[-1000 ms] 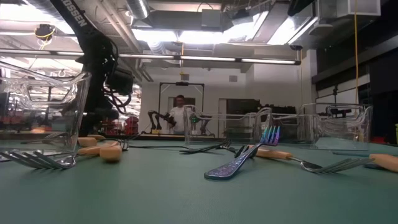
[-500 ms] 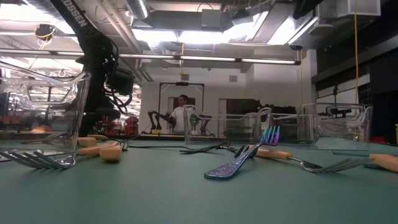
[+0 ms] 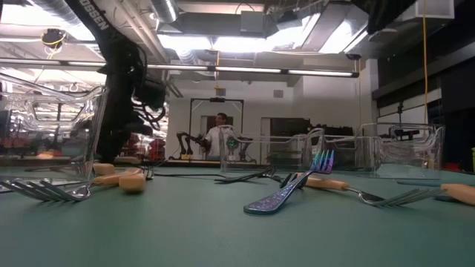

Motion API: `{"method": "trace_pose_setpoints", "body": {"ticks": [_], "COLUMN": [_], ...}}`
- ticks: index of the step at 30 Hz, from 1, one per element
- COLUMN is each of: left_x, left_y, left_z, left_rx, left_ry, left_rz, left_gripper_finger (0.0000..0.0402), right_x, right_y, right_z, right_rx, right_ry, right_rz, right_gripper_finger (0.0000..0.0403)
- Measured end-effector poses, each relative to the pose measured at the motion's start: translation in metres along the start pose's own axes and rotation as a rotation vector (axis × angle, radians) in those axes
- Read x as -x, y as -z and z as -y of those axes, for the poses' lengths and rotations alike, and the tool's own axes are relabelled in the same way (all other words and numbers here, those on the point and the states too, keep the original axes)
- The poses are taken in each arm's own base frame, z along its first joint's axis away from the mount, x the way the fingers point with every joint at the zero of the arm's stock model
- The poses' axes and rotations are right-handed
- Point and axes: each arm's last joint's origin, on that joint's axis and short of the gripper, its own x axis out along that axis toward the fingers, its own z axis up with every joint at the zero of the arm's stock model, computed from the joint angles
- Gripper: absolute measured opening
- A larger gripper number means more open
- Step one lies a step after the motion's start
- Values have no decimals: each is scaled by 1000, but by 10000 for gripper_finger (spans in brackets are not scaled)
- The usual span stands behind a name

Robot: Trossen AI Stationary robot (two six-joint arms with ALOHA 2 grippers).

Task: Sort silverware by color (type)
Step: Put the orange fork into the bottom transparent bin

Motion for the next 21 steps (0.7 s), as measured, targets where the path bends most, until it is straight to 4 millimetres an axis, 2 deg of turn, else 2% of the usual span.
{"method": "trace_pose_setpoints", "body": {"ticks": [10,16,21], "left_x": [36,71,106], "left_y": [-16,-18,-10], "left_z": [21,40,60], "left_rx": [-58,-138,-222], "left_ry": [100,138,156], "left_rz": [68,110,129], "left_gripper_finger": [27,27,27], "right_x": [-19,-25,-28], "right_y": [19,23,25], "right_z": [-4,-5,-6], "right_rx": [-54,-59,-59], "right_ry": [-1,-1,-1], "right_rz": [-30,-57,-66], "right_gripper_finger": [65,65,65]}}
